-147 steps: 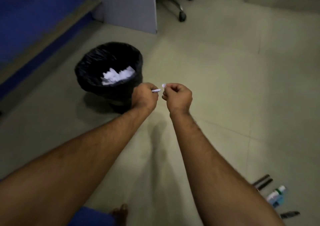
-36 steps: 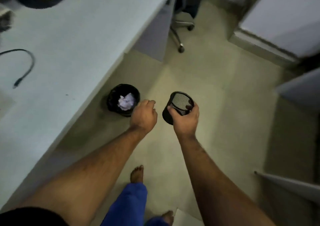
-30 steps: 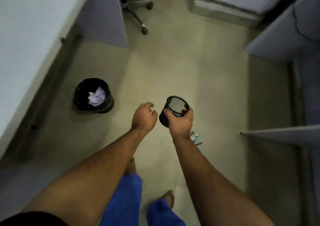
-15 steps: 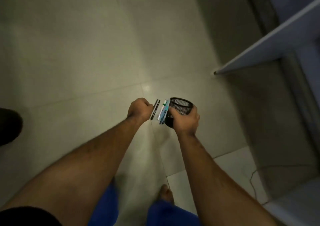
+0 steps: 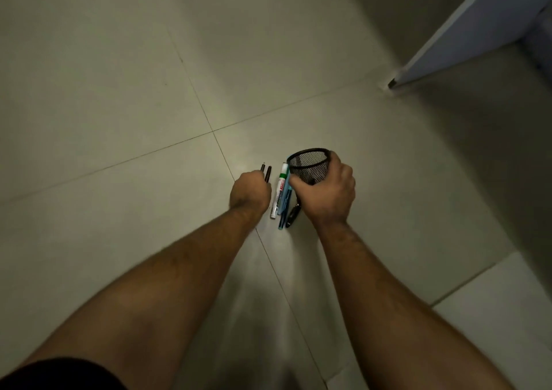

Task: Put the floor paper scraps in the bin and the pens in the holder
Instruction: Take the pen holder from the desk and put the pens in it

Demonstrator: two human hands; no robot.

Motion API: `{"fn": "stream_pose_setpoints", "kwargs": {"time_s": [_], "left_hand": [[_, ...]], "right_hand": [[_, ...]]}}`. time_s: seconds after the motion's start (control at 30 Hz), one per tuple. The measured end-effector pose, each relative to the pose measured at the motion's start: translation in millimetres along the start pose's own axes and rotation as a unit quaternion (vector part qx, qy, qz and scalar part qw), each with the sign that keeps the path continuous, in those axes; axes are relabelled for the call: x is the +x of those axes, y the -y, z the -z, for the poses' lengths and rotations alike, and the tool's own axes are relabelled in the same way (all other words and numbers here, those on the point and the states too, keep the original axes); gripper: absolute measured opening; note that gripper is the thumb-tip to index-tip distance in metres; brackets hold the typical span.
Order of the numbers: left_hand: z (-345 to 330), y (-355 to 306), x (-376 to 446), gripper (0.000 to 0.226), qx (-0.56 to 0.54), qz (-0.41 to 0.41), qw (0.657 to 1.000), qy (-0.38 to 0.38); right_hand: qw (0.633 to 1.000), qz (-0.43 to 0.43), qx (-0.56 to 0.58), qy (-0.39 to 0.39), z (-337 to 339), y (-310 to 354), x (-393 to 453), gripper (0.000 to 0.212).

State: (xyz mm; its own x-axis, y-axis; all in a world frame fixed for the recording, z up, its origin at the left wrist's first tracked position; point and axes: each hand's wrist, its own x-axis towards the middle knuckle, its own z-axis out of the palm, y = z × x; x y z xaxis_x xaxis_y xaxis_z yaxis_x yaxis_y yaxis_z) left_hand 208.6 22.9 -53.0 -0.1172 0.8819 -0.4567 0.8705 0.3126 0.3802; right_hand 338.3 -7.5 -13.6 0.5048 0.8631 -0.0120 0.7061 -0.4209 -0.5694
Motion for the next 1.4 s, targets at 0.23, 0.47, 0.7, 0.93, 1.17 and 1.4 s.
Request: {"fn": "stream_pose_setpoints", "kwargs": {"time_s": [0.23, 0.47, 0.7, 0.93, 1.17, 1.4], "left_hand": [[-10.0, -5.7, 3.5, 0.02, 0.038, -0.031, 0.998, -0.03], [26.1, -2.5, 12.5, 0.011, -0.227, -0.03, 0.973, -0.033], [60.6, -21.6, 16.1, 0.007, -0.425, -0.006, 0.904, 0.039], [64.7, -16.9, 9.4, 0.025, -0.356, -0.014, 0.913, 0.199], [70.1, -30.3, 9.3, 0.021, -0.295, -0.099, 0.924, 0.221], [39.3, -59.1, 7.7, 0.026, -0.399, -0.043, 0.911, 0.096]], "right_hand": [[1.0, 0.027, -0.002, -0.007, -16.5, -14.3, 5.2, 0.09], [1.0, 0.007, -0.01, -0.003, 0.6, -24.1, 9.8, 0.092], [0.994, 0.055, -0.017, 0.088, 3.9, -18.2, 20.4, 0.09], [0.993, 0.082, -0.038, 0.071, 10.3, -24.8, 22.9, 0.091], [0.992, 0.098, -0.033, 0.07, 17.0, -31.6, 20.8, 0.093], [0.99, 0.113, 0.026, 0.084, 23.3, -40.6, 12.5, 0.088]]}}
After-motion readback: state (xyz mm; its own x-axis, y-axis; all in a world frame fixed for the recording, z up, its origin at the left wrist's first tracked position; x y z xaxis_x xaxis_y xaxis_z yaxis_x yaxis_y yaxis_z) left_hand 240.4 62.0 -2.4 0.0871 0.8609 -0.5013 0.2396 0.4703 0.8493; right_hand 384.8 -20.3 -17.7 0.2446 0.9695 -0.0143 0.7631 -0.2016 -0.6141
